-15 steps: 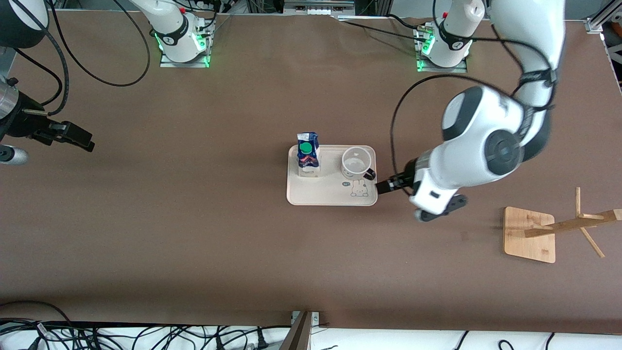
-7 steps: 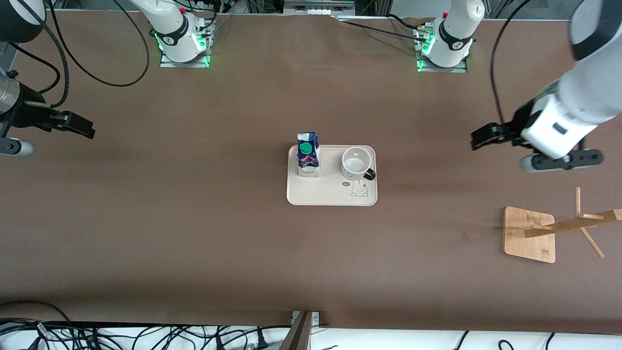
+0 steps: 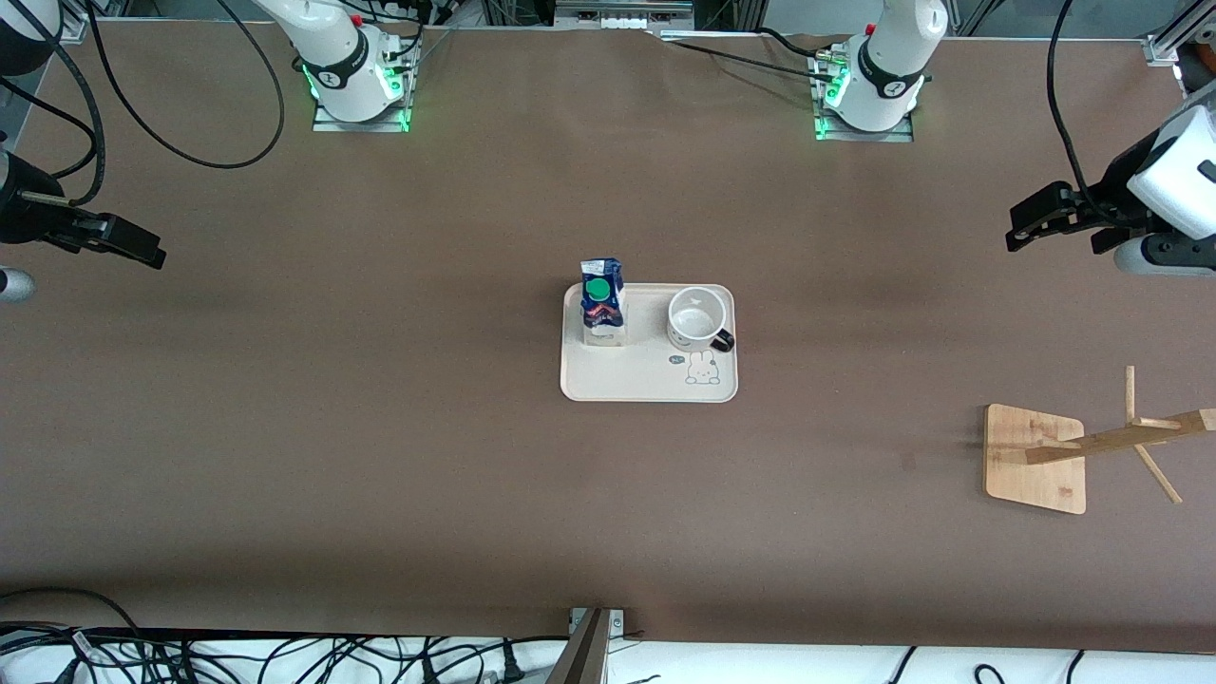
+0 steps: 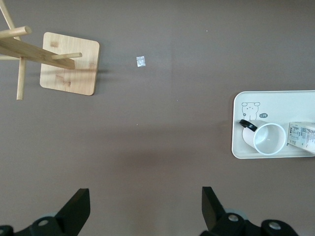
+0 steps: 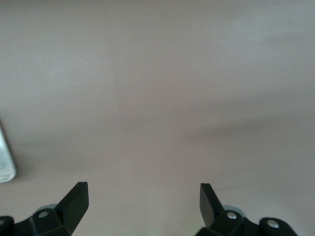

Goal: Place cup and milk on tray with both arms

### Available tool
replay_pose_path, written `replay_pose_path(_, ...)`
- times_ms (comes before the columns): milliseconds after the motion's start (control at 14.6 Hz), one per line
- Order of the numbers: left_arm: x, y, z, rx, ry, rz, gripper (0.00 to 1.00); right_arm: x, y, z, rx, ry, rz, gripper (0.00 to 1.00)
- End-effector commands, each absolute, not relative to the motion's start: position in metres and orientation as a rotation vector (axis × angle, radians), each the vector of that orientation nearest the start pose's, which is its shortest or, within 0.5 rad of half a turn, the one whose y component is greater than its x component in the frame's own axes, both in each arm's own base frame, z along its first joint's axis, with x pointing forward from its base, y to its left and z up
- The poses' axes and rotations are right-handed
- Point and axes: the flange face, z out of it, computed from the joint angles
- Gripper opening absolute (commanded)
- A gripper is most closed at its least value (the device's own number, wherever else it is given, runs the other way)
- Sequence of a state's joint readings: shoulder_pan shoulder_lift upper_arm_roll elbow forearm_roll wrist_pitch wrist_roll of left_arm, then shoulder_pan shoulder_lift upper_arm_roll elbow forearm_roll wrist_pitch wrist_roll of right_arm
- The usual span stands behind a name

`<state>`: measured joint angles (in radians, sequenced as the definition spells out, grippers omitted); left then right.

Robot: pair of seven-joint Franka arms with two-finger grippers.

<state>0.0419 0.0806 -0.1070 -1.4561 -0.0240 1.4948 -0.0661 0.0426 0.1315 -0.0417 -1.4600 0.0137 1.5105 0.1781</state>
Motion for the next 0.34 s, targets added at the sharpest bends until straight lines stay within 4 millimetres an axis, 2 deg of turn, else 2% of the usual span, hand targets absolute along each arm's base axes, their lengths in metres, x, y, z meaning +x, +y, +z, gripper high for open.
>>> replay_pose_path(0,0.567,-0.034,0.626,-3.145,0.034,0.038,1.00,0.587,-0.003,0.601,-3.054,0.308,0.131,1.00)
replay_pose_path(275,0.573,-0.014,0.629,-3.189,-0.032,0.031,1.00,0.587,0.000,0.600,-3.053,0.313,0.134,1.00)
